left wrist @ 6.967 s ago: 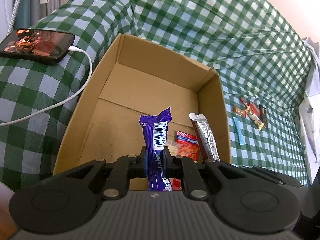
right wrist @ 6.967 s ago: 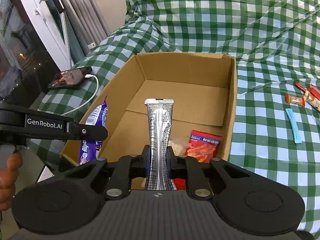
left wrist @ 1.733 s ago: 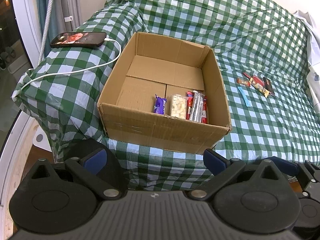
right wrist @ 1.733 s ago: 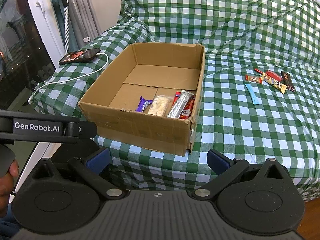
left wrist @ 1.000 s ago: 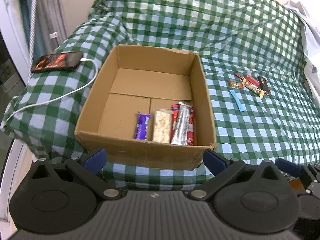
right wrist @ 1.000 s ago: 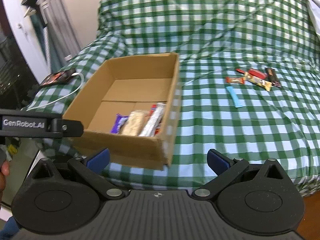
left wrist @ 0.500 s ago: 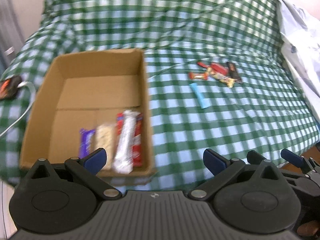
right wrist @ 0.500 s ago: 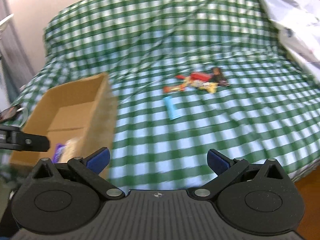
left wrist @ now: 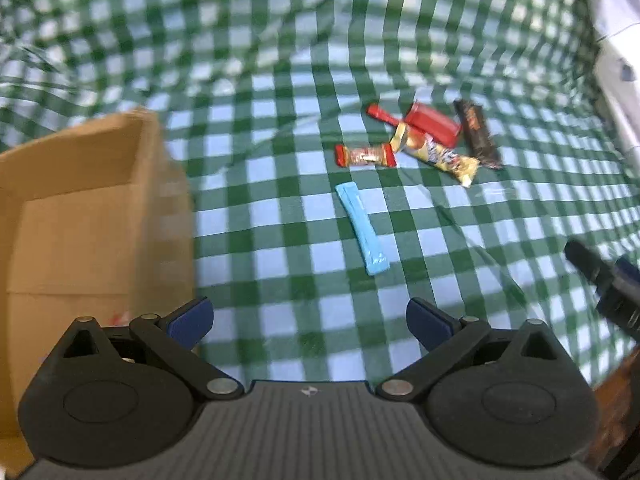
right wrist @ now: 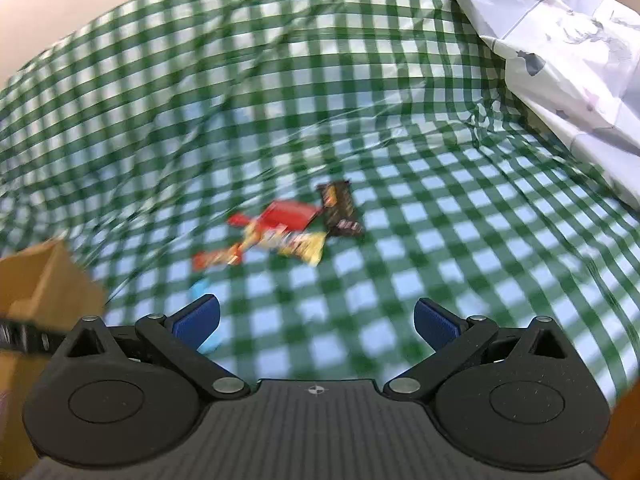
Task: Organize snacks
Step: 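Grasp the blue stick with left tool while right tool grasps dark chocolate bar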
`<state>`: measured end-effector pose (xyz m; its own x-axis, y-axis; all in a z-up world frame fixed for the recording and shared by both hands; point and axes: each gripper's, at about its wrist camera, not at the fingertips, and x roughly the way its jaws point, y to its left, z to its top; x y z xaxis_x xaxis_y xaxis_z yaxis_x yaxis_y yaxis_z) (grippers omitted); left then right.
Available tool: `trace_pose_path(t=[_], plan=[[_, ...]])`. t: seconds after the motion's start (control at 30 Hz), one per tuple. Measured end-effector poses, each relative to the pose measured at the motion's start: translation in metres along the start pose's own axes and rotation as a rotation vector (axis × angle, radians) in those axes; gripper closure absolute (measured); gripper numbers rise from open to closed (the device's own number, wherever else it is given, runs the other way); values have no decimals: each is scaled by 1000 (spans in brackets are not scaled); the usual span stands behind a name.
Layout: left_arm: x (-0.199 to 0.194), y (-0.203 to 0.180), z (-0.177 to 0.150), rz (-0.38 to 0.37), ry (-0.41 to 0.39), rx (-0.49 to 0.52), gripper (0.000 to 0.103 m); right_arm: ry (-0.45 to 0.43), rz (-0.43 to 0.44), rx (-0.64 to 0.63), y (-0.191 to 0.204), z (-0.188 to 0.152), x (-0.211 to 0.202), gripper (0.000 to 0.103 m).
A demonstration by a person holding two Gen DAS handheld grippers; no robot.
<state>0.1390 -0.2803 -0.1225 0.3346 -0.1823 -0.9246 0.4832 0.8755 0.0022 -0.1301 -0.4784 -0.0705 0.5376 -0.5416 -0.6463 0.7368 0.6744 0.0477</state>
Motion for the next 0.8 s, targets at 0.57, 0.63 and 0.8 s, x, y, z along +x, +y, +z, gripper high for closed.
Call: trace_pose_path(t=[0.57, 0.63, 0.8], plan=[[150, -46, 61, -12, 95, 64, 51, 125, -65, -137, -14, 69, 283, 11], [143, -46, 58, -56, 82, 85, 91, 64, -28, -156, -12, 63, 275, 62], [135, -34, 43, -119, 115, 47, 95, 97, 1, -264, 6, 43, 248, 62]])
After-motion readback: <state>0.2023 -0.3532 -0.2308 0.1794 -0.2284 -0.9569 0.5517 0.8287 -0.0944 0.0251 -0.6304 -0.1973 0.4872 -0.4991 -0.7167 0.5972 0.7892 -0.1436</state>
